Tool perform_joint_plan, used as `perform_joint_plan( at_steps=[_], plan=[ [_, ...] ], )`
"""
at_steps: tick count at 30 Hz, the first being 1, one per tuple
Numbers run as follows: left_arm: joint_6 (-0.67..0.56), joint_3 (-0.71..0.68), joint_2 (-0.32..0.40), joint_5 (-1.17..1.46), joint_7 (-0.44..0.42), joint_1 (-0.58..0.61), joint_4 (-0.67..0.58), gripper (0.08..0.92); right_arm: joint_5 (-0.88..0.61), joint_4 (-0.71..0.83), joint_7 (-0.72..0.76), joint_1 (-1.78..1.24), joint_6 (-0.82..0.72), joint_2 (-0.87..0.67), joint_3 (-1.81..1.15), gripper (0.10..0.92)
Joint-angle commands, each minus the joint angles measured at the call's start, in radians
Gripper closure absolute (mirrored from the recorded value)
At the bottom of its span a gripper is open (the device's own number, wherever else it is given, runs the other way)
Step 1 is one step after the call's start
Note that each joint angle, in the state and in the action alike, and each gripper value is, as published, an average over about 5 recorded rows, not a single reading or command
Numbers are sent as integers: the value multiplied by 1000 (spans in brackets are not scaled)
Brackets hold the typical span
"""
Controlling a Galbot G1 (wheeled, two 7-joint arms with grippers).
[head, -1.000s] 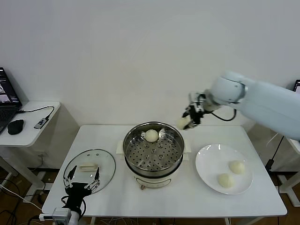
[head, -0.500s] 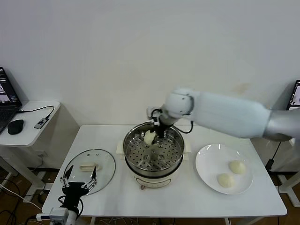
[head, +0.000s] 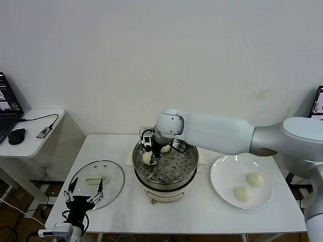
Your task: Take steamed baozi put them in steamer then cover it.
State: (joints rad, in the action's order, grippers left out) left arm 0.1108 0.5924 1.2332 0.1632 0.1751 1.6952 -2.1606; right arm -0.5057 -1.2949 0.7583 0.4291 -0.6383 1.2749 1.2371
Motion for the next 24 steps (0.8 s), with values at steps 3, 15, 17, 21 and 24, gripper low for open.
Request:
perform_joint_plan(
  at_steps=[3, 15, 17, 21, 24],
  plan=[
    [1, -2, -1, 0, -1, 0, -1, 177, 32, -22, 102, 58, 6, -34, -13, 336],
    [3, -16, -14, -1, -1, -10, -4, 177, 171, -217, 382, 225, 203, -456, 0, 203],
    [3, -20, -16, -2, -1, -10, -4, 177, 211, -259, 426, 232, 255, -546, 5, 203],
    [2, -30, -19, -4, -1, -11, -1, 177, 307, -321, 488, 213, 338, -729, 4, 203],
    [2, -36, -20, -5, -1, -14, 3, 177, 370, -348, 496, 166, 368, -825, -6, 203]
  ],
)
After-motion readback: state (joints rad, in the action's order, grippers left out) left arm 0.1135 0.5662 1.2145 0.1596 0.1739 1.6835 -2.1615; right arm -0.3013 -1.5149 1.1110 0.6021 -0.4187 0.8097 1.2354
